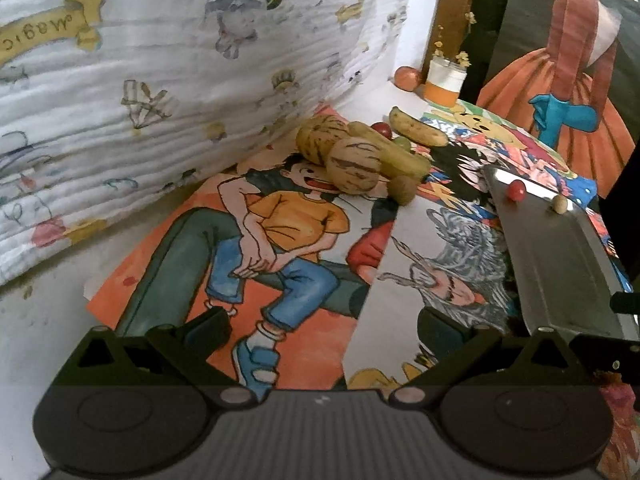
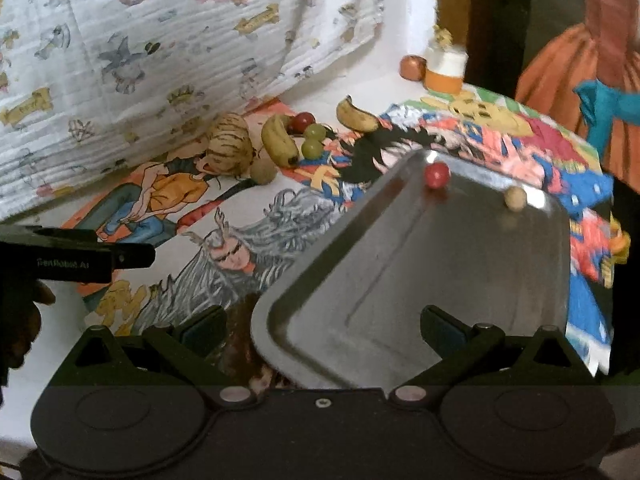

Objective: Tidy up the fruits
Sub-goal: 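Lift both grippers away from the tray back toward the fruit pile, then grasp a brown kiwi with the left gripper while the right gripper grasps a green grape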

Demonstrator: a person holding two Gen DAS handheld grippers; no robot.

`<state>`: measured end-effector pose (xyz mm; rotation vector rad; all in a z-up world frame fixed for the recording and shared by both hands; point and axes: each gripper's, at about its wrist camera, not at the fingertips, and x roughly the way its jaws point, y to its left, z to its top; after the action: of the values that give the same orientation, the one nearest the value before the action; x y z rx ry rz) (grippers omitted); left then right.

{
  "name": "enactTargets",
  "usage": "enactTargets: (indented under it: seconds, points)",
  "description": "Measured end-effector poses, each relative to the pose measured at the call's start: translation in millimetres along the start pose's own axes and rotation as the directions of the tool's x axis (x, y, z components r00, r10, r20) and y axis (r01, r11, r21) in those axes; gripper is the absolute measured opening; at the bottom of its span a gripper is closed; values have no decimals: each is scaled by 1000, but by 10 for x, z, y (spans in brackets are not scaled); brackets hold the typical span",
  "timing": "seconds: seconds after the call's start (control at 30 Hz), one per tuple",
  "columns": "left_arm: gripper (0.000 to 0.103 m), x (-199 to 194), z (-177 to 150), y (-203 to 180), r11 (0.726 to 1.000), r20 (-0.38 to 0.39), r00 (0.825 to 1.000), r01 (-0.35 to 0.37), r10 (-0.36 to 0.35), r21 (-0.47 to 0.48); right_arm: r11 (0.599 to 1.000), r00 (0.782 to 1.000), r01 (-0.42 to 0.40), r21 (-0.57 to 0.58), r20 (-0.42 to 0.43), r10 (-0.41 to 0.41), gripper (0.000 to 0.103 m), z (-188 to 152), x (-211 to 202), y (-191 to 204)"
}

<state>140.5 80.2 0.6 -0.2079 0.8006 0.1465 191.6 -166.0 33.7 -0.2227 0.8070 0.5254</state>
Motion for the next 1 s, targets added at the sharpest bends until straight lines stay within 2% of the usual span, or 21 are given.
enactTargets:
  seconds: [0.17, 0.3, 0.5, 0.67, 0.73, 0.8, 1.0]
  points:
    - [103, 78, 82, 13, 1000, 11, 1000, 10, -10, -23, 987, 999, -6, -159, 39, 13, 102, 221, 114, -66]
    - [103, 143, 162, -36, 998, 36, 998, 44, -42, -36, 947, 997, -36, -320, 59, 57, 102, 466, 216, -174]
    - [103, 265, 294, -185, 996, 61, 995, 85, -83, -36, 832, 982, -93, -547, 86, 166, 102, 824, 383, -317]
    - [103, 353, 395, -356, 994, 68, 992, 105, -105, 6, 696, 961, -157, -701, 54, 271, 102, 1042, 581, -414]
    - [103, 394, 451, -428, 992, 72, 989, 124, -126, 34, 639, 944, -216, -738, 9, 330, 102, 1140, 673, -460]
    - [103, 425, 497, -478, 990, 83, 987, 136, -140, 47, 606, 937, -246, -757, -27, 348, 100, 1238, 788, -472]
    - [100, 559, 569, -593, 983, 90, 980, 169, -175, 68, 527, 935, -265, -807, -81, 345, 86, 1430, 1116, -458]
